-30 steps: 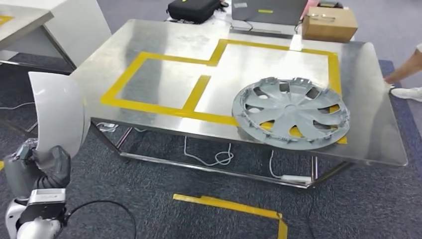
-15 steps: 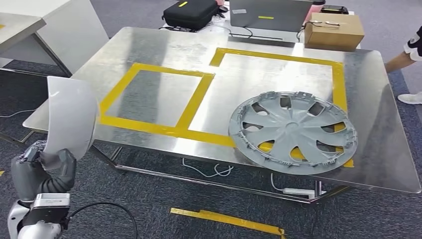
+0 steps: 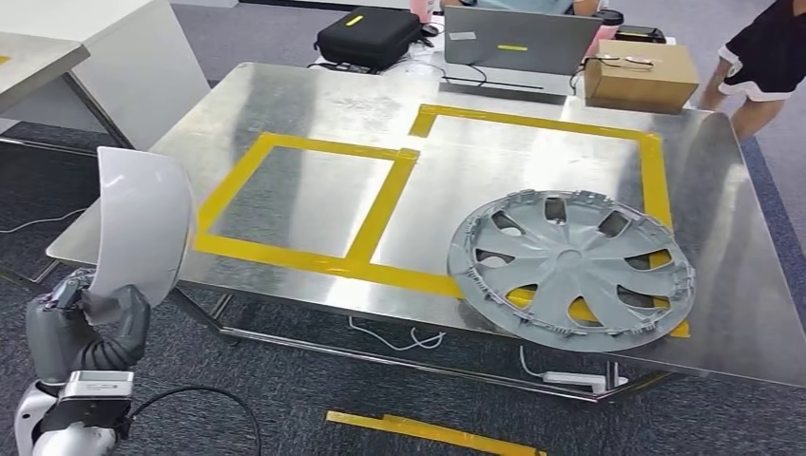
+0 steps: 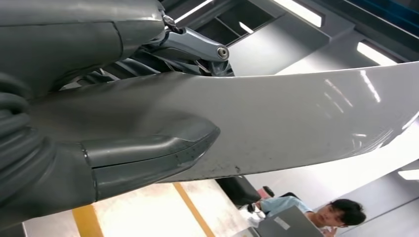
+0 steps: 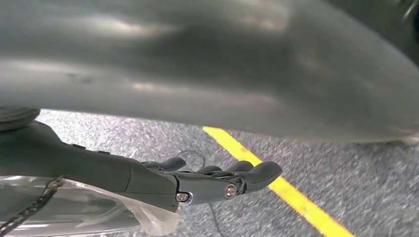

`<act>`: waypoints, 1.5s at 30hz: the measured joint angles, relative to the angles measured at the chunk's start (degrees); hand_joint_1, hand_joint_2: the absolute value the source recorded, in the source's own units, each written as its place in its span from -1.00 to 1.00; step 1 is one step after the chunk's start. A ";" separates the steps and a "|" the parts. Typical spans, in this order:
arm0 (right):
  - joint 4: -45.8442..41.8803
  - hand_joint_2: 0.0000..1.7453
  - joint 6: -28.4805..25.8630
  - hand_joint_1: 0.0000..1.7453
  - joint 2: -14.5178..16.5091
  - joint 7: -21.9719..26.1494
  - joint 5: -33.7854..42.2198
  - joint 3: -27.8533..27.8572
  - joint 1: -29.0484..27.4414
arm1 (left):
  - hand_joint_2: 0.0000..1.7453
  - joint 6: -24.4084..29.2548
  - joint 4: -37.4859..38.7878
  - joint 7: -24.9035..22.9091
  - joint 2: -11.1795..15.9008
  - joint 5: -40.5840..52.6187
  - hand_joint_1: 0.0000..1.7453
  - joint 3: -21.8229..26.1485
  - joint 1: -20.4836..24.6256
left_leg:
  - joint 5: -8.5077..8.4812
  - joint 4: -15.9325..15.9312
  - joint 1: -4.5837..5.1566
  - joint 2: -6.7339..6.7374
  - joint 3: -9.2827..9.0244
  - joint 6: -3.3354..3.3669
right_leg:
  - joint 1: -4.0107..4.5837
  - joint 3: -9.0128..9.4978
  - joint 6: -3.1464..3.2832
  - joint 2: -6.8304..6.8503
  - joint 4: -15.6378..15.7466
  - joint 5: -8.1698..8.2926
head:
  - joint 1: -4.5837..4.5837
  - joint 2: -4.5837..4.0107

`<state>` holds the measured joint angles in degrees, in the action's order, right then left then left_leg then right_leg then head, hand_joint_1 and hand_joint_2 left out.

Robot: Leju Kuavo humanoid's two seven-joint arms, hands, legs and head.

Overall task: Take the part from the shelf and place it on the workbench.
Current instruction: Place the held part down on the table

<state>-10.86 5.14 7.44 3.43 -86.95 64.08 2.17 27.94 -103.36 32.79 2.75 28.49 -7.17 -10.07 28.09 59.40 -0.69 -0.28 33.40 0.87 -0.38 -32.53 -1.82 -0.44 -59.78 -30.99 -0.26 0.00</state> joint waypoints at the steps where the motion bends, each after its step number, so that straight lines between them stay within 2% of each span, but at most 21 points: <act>1: 0.00 -1.00 0.00 -1.00 -0.01 0.00 -0.08 -0.03 0.02 | 1.00 -0.08 0.03 -0.04 -0.03 0.07 1.00 -0.16 0.11 | -0.09 -0.15 -0.10 0.05 -0.03 0.29 | -0.06 -1.06 -0.22 0.01 -2.22 -1.42 | 0.05 0.00; 3: 0.00 -1.00 0.02 -1.00 0.00 0.00 -0.23 -0.07 0.00 | 1.00 -0.40 0.20 -0.11 -0.05 0.26 1.00 -0.47 0.27 | -0.04 -0.17 -0.11 0.13 0.00 0.59 | -0.15 -4.59 -0.51 0.06 -9.61 -5.06 | 0.14 0.00; 5: 0.01 -1.00 0.09 -1.00 0.01 0.00 -0.36 -0.10 -0.08 | 1.00 -0.74 0.55 -0.21 -0.07 0.39 1.00 -0.77 0.39 | 0.02 -0.15 -0.07 0.15 -0.01 0.68 | -0.19 -7.33 -0.63 0.07 -14.91 -6.43 | 0.11 0.00; 7: 0.01 -1.00 0.14 -1.00 0.01 0.00 -0.45 -0.15 -0.10 | 1.00 -1.10 0.97 -0.37 -0.07 0.50 1.00 -1.10 0.64 | 0.12 -0.14 -0.06 0.08 -0.16 0.65 | -0.20 -6.13 -0.52 0.09 -11.76 -3.46 | 0.11 0.00; 9: 0.00 -1.00 0.20 -1.00 -0.01 0.01 -0.56 -0.26 0.03 | 1.00 -1.63 1.41 -0.53 -0.05 0.69 1.00 -1.52 1.09 | 0.32 -0.03 0.07 -0.01 -0.32 0.37 | -0.15 -2.43 -0.21 0.12 -3.73 0.31 | 0.15 0.00; 10: 0.00 -1.00 0.25 -1.00 -0.01 0.01 -0.62 -0.35 0.14 | 1.00 -1.83 1.63 -0.61 -0.05 0.77 1.00 -1.73 1.33 | 0.39 0.03 0.19 -0.05 -0.31 0.13 | -0.13 -0.97 -0.01 0.09 -0.84 1.20 | 0.11 0.00; 15: 0.00 -1.00 0.37 -1.00 -0.01 0.04 -0.75 -0.57 0.09 | 1.00 -2.10 2.56 -0.94 -0.03 0.87 1.00 -2.26 2.12 | 0.97 0.72 0.18 -0.01 0.00 -1.32 | -0.15 0.15 1.31 -0.06 1.33 1.64 | -0.07 0.00; 17: 0.00 -1.00 0.47 -1.00 -0.01 0.04 -0.91 -0.67 0.14 | 1.00 -2.51 3.10 -1.28 0.00 0.92 1.00 -2.42 2.69 | 3.81 5.31 0.08 0.04 1.90 -1.87 | -0.30 0.28 1.76 0.12 1.52 1.76 | -0.24 0.00; 19: 0.01 -1.00 0.39 -1.00 0.32 -0.23 -1.38 -1.00 0.21 | 1.00 -2.87 4.15 -2.00 -0.03 1.21 1.00 -2.77 3.37 | 7.06 12.65 0.05 0.06 5.11 -2.20 | -0.25 0.30 1.92 0.26 1.52 1.72 | -0.32 0.00; 21: 0.01 -1.00 -1.25 -1.00 1.95 -1.76 -2.04 -1.52 0.31 | 1.00 -2.85 5.56 -3.06 -0.29 1.98 1.00 -3.38 4.10 | 7.00 15.26 0.05 0.06 6.18 -2.20 | -0.15 0.38 1.96 0.30 1.52 1.70 | -0.31 0.00; 22: 0.02 -1.00 -2.41 -1.00 3.24 -2.80 -2.32 -1.82 0.45 | 1.00 -2.77 6.29 -3.61 -0.49 2.50 1.00 -3.76 4.63 | 5.35 13.26 0.08 0.06 5.19 -2.04 | -0.08 0.48 1.96 0.27 1.51 1.69 | -0.31 0.00; 25: 0.20 -1.00 -4.61 -1.00 6.89 -4.80 -2.83 -3.02 1.00 | 1.00 -2.45 9.09 -5.51 -0.97 3.74 1.00 -5.34 7.64 | 0.42 2.50 0.48 0.07 0.16 -1.01 | 0.20 0.62 1.80 0.30 1.46 1.66 | -0.31 0.00; 27: 0.27 -1.00 -4.64 -1.00 7.85 -5.04 -2.91 -3.86 1.24 | 1.00 -2.23 11.59 -6.90 -1.29 4.22 1.00 -6.55 10.30 | 0.18 -0.21 0.78 0.05 -0.77 -0.53 | 0.30 0.27 1.33 0.49 1.46 1.81 | -0.26 0.00; 30: 0.21 -1.00 -4.24 -1.00 8.06 -5.00 -2.94 -4.99 1.44 | 1.00 -1.87 16.09 -8.69 -1.72 4.69 1.00 -7.96 14.29 | -0.28 -0.95 0.51 0.10 -0.67 0.16 | 0.31 -0.42 0.45 0.42 1.02 1.50 | -0.21 0.00; 32: 0.16 -1.00 -4.21 -1.00 8.08 -4.97 -2.93 -5.57 1.57 | 1.00 -1.75 18.73 -9.27 -2.08 4.96 1.00 -8.71 16.71 | -0.63 -1.35 0.23 0.21 -0.67 0.66 | 0.33 -2.54 -0.02 0.26 -3.13 -0.95 | 0.02 0.00; 34: 0.14 -1.00 -4.20 -1.00 8.08 -4.94 -2.91 -5.88 1.82 | 1.00 -1.72 20.91 -9.53 -2.39 5.07 1.00 -9.35 18.37 | -0.69 -1.33 0.25 0.34 -0.54 0.81 | 0.35 -6.14 -0.34 0.19 -10.82 -4.32 | 0.21 0.00; 36: 0.10 -1.00 -4.20 -1.00 8.08 -4.96 -2.91 -6.13 1.94 | 1.00 -1.71 22.53 -9.68 -2.57 5.10 1.00 -9.79 19.13 | -0.68 -1.30 0.28 0.46 -0.54 0.81 | 0.35 -8.04 -0.50 0.18 -14.60 -4.80 | 0.22 0.00; 37: 0.08 -1.00 -4.20 -1.00 8.08 -4.97 -2.91 -6.25 1.93 | 1.00 -1.70 23.08 -9.73 -2.63 5.11 1.00 -9.96 19.36 | -0.67 -1.28 0.27 0.45 -0.58 0.79 | 0.33 -7.40 -0.50 0.18 -13.08 -3.35 | 0.23 0.00; 40: 0.05 -1.00 -4.13 -1.00 8.13 -4.97 -2.93 -6.62 1.95 | 1.00 -1.67 24.15 -9.75 -2.74 5.13 1.00 -10.37 20.05 | -0.46 -1.05 0.41 0.34 -0.60 0.41 | 0.25 -2.12 -0.27 0.21 -1.90 1.86 | 0.23 0.00; 42: 0.08 -1.00 -4.07 -1.00 8.20 -4.94 -2.93 -6.83 1.94 | 1.00 -1.68 24.64 -9.81 -2.75 5.16 1.00 -10.51 20.42 | -0.48 -0.86 0.66 0.31 -0.30 -0.08 | 0.30 -0.51 0.24 0.10 1.43 2.37 | 0.15 0.00; 45: 0.08 -1.00 -4.01 -1.00 8.31 -4.96 -2.93 -7.12 1.93 | 1.00 -1.88 25.96 -10.86 -2.80 5.55 1.00 -10.81 21.64 | -0.21 -0.48 0.61 0.36 -0.03 -0.75 | 0.23 -0.38 1.21 -0.04 1.73 2.54 | 0.07 0.00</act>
<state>-10.78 1.13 15.75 -1.52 -89.88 56.96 4.10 26.06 -77.40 21.92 -0.05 34.04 -17.98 11.57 27.89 58.92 -0.08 0.08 33.37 0.12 -0.15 -32.91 -0.61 -0.47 -58.05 -28.45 -0.19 0.00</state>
